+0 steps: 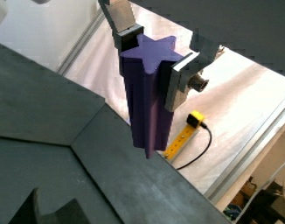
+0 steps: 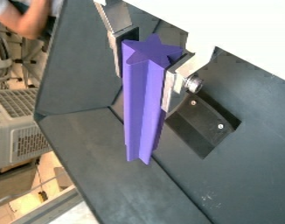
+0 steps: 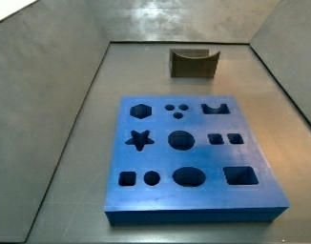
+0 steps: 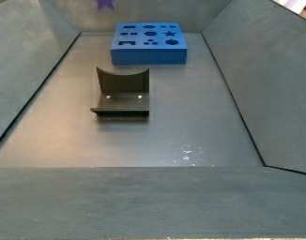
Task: Pick up the star object. Move up. Place the star object on the fixture. Regrasp the star object. Move to above the board. Insert the star object.
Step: Move to above the board.
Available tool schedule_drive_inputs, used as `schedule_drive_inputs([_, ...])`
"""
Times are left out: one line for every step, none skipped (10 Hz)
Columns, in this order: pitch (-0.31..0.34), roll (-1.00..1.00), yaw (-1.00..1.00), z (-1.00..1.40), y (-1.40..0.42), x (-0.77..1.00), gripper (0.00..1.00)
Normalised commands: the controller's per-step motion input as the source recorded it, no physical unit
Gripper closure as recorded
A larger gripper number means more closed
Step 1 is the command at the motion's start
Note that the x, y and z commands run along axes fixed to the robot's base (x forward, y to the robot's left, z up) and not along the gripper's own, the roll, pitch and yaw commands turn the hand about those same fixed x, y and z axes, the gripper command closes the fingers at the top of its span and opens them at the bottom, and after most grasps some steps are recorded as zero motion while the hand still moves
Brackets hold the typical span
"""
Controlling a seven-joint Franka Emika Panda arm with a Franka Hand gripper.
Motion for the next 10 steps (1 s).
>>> schedule_drive_inputs([0.135, 0.02, 0.03, 0.50, -0.05, 0.05, 1.00])
schedule_drive_inputs([0.142, 0.02, 0.05, 0.33, -0.04, 0.05, 1.00])
schedule_drive_inputs([-0.044, -1.00, -0.11, 0.12, -0.97, -1.00, 1.00])
schedule_drive_inputs([-0.059, -1.00, -0.10, 0.09, -0.94, -1.00, 1.00])
schedule_drive_inputs([-0.080, -1.00, -0.10, 0.09, -0.84, -1.00, 1.00])
schedule_drive_inputs([-0.092, -1.00, -0.10, 0.06, -0.77, -1.00, 1.00])
schedule_drive_inputs([-0.102, -1.00, -0.10, 0.06, -0.73, -1.00, 1.00])
schedule_drive_inputs([-0.109, -1.00, -0.10, 0.06, -0.68, -0.99, 1.00])
schedule_drive_inputs([-0.111, -1.00, -0.10, 0.03, -0.44, -0.72, 1.00])
schedule_drive_inputs([-0.112, -1.00, -0.11, 0.02, -0.15, -0.36, 1.00])
